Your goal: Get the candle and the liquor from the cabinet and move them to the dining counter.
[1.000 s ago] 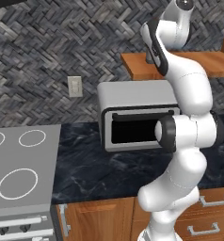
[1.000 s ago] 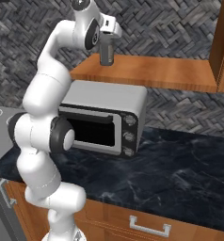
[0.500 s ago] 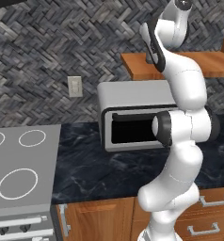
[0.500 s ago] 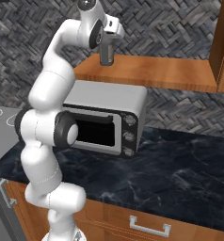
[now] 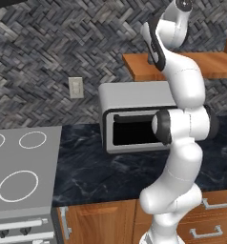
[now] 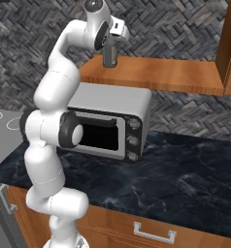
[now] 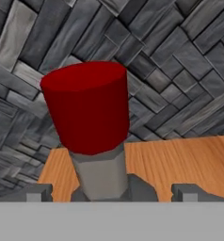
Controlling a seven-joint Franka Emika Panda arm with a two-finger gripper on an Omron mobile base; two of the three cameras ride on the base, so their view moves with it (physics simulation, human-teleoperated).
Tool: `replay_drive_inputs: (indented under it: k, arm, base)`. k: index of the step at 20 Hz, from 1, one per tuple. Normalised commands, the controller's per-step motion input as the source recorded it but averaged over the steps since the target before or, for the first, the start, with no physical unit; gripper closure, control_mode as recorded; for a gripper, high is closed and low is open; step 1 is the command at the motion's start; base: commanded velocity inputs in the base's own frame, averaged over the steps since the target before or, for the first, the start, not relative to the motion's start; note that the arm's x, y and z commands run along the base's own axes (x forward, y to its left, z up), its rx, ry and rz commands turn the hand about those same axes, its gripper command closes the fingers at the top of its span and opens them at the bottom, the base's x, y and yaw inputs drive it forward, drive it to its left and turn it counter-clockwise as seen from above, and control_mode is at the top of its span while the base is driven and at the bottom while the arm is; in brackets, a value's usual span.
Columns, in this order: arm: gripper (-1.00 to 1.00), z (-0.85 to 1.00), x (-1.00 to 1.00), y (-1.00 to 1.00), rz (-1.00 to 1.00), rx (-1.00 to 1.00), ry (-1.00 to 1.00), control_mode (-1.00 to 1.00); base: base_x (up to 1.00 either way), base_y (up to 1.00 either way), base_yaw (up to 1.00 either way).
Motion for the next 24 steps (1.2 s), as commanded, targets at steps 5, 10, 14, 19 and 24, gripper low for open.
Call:
replay_drive_inputs:
  k: [5,10,14,19,24]
  arm:
    - [-1.0,-0.12,0.04,0.01,0.02,0.02,0.05,-1.0]
    - [-1.0,-0.2,0.1,0.0,0.03,0.0,0.02,-1.0]
    - [1.0,-0.07,0.09,0.0,0.03,0.0,0.0,-1.0]
    - [1.0,-0.09,-0.04,0.0,0.07,0.0,0.0,-1.0]
    - [1.0,-0.12,-0.21,-0.01,0.07,0.0,0.0,-1.0]
  base:
    - [0.0,0.0,0.0]
    - [0.0,0.0,0.0]
    - [0.0,0.0,0.0]
    - [0.0,0.0,0.0]
    - [0.0,0.0,0.0]
